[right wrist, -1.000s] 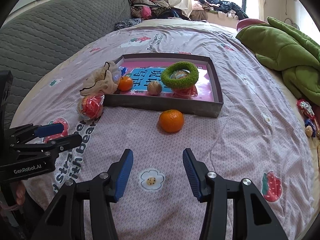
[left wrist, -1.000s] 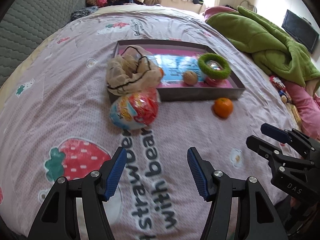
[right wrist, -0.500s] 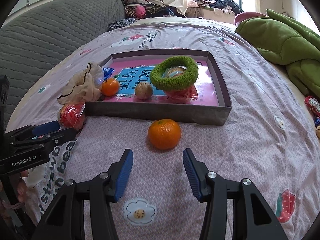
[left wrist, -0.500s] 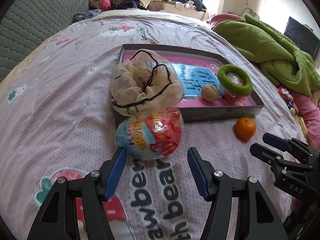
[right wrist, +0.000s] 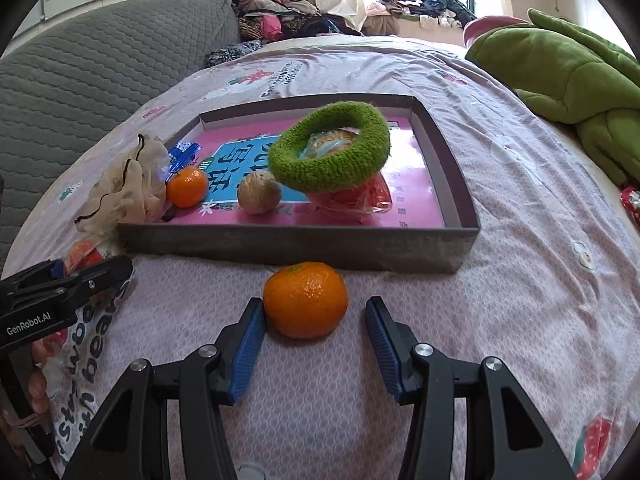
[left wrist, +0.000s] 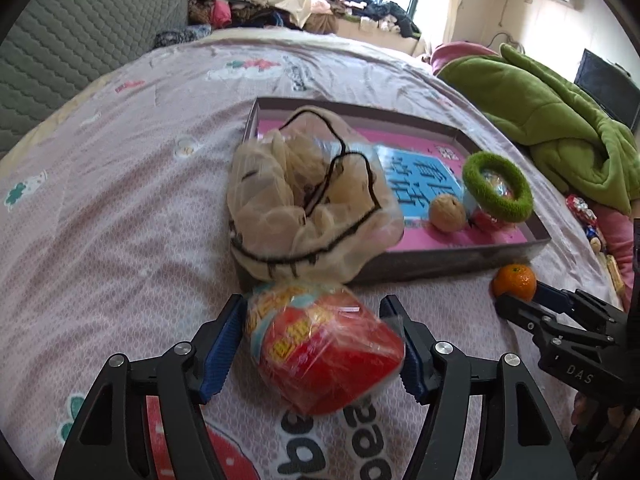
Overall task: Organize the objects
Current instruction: 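Grasp the red-wrapped candy with the left tool while the right grasps the mandarin, then lift and carry the red candy and mandarin in both tools over the tray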
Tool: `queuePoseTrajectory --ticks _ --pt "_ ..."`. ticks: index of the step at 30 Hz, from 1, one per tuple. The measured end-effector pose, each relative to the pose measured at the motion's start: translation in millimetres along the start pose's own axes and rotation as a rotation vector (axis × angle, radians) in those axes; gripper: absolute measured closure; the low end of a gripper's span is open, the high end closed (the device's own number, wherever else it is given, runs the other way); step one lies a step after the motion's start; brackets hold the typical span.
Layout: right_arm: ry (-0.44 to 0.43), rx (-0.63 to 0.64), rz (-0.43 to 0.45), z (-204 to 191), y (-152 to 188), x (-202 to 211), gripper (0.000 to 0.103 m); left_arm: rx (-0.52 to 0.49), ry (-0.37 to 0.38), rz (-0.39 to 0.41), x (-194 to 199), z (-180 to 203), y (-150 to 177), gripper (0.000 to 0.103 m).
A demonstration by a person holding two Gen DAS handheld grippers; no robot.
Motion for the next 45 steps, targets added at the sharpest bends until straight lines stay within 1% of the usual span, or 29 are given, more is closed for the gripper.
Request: queuePoseTrajectory --ticks 1,2,3,5,6,12,16,24,31,38,45 --pt "0.002 0.003 0.006 -0.3 -0.8 -1.3 0.052 -0.001 -0.009 0.0 -1.2 0.0 -0.1 0.033" --pt "0.0 0.005 0.007 -0.7 -1.1 -1.9 0.052 0.002 -0.019 -0.006 -3.9 -0.7 1.1 0.037" --pt "-0.006 0.008 0.008 -1.4 -1.1 -2.6 0.052 0.003 -0.024 -0.013 -5.5 -1.4 2.3 0.044" --pt "-0.015 0.011 0.009 -2.0 -0.8 -2.7 0.057 0.003 -0.032 -0.012 -7.5 -2.3 4.8 0.045" --pt "-0.025 0.012 0.013 -2.6 -0.9 -2.1 0.062 0.0 -0.035 -0.007 -6.7 -2.2 5.3 0.045" --pt "-0.041 0.014 0.019 -3.6 -0.5 1.4 0.062 0.0 -0.013 0.013 3.2 2.7 6.5 0.046" --pt "-0.046 0.017 0.02 -4.3 -0.4 5.7 0.062 -0.019 -0.009 0.033 12.4 8.7 5.9 0.046" --pt "-0.055 0.028 0.03 -9.3 -0.8 18.0 0.062 -0.02 0.004 0.052 29.7 15.9 5.9 0.046" --pt "-0.061 0.034 0.062 -12.2 -7.0 35.6 0.062 -0.023 0.01 0.078 48.4 23.0 3.2 0.046" --pt "-0.063 0.046 0.11 -13.9 -22.0 58.5 0.062 -0.039 0.013 0.119 65.9 32.0 -14.1 0.046" --pt "-0.058 0.062 0.17 -12.5 -52.2 79.3 0.062 -0.052 0.023 0.155 77.9 42.0 -42.5 0.046"
Point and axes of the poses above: each gripper's, at about its wrist camera, not at the fingertips, and x roughly against the way its jaws point, z to its right, y to its underside, the point moved 4 cm from there along -x, roughly the way its jaws point, and after that the axes turned 2 degrees about x, right-handed, at the moved point
